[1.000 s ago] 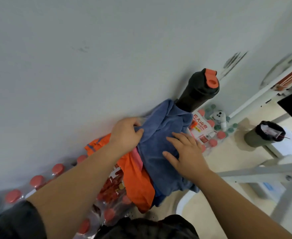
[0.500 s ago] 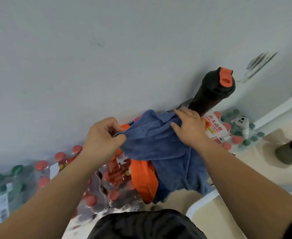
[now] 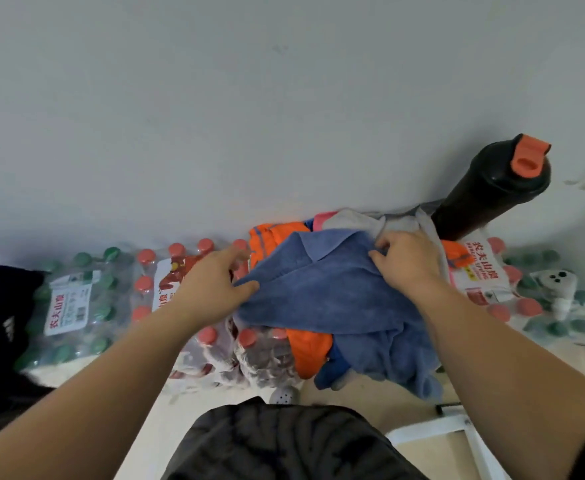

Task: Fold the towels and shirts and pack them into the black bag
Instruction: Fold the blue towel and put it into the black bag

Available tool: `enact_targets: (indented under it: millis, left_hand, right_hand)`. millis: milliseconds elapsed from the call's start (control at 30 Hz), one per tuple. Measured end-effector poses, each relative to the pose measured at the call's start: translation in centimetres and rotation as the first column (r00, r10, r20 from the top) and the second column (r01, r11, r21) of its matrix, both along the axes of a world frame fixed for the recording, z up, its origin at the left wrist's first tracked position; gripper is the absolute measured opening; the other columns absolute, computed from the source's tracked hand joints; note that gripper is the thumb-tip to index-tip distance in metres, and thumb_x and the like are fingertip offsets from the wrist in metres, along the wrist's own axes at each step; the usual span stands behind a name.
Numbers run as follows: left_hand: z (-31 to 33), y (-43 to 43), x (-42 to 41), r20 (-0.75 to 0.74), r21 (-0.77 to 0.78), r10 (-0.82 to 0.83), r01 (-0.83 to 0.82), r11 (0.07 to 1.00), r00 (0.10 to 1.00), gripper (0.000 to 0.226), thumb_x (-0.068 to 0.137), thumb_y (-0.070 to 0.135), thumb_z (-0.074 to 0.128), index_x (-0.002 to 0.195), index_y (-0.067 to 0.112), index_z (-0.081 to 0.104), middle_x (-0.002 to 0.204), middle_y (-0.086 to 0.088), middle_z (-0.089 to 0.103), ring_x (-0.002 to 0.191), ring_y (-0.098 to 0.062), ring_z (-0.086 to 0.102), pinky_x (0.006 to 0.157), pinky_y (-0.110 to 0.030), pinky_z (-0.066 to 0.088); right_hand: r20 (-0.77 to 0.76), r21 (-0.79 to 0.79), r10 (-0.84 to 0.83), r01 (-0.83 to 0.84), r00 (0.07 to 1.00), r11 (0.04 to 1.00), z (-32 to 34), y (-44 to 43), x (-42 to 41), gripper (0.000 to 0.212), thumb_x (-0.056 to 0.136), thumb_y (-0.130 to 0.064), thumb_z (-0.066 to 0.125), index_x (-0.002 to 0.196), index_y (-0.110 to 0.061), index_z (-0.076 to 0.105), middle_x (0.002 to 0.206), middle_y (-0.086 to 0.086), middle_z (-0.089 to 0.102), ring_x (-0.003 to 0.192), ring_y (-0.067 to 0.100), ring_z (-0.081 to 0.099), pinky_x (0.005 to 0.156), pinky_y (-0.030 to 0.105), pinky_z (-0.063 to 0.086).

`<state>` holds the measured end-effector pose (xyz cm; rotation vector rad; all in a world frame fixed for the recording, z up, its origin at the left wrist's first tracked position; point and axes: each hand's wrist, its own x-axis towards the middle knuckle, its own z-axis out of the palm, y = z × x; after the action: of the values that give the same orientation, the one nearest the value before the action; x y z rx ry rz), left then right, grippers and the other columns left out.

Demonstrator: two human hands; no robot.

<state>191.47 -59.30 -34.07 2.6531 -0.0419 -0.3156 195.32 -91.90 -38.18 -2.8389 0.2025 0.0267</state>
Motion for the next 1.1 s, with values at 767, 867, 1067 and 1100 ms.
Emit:
enact_targets:
  millis: [767, 867, 1067, 1100]
  left_hand:
    - [6.8, 0.1, -5.4, 0.159, -0.380, -0.210, 0.256, 0.889, 0.965, 0.014, 0.095, 0.018, 0.062, 0.084, 0.027, 0.061, 0.062, 0.003, 0.056, 0.059, -0.010, 0.049, 0.059, -0.033, 0.041]
    - [7.2, 5.0, -7.2, 0.151, -0.357, -0.174, 0.218, 0.908, 0.973, 0.016, 0.092, 0.015, 0.064, 0.083, 0.028, 0.063, 0.062, 0.013, 0.059, 0.058, -0.006, 0.051, 0.059, -0.030, 0.042]
    - [8.2, 15.1, -10.6, 0.208, -0.371, 0.038, 0.043, 0.928, 0.977, 0.012, 0.093, 0.016, 0.063, 0.083, 0.024, 0.065, 0.064, 0.012, 0.063, 0.058, -0.001, 0.053, 0.058, -0.018, 0.040]
    - [8.2, 16.4, -11.1, 0.210, -0.361, 0.067, 0.014, 0.932, 0.975, 0.012, 0.093, 0.018, 0.063, 0.083, 0.024, 0.065, 0.066, 0.010, 0.064, 0.060, -0.003, 0.054, 0.058, -0.019, 0.040]
  right_hand:
    - [0.221, 0.625, 0.267, -0.346, 0.938, 0.700, 8.6, 9.7, -10.2, 0.025, 0.072, -0.013, 0.087, 0.075, -0.023, 0.064, 0.064, -0.004, 0.063, 0.057, 0.002, 0.052, 0.056, 0.022, 0.044]
    - [0.189, 0.644, 0.307, -0.354, 0.933, 0.678, 9.0, 12.6, -11.5, 0.024, 0.070, -0.011, 0.089, 0.078, -0.014, 0.067, 0.062, -0.012, 0.062, 0.057, 0.001, 0.052, 0.056, 0.018, 0.042]
    - [0.077, 0.758, 0.317, -0.262, 0.945, 0.597, 8.9, 18.9, -14.5, 0.016, 0.076, -0.007, 0.084, 0.080, -0.007, 0.068, 0.067, -0.005, 0.065, 0.063, 0.006, 0.058, 0.061, 0.021, 0.049]
    - [0.064, 0.767, 0.313, -0.248, 0.947, 0.592, 8.7, 19.8, -14.9, 0.015, 0.077, -0.007, 0.083, 0.080, -0.008, 0.069, 0.068, -0.002, 0.065, 0.064, 0.007, 0.058, 0.061, 0.023, 0.048]
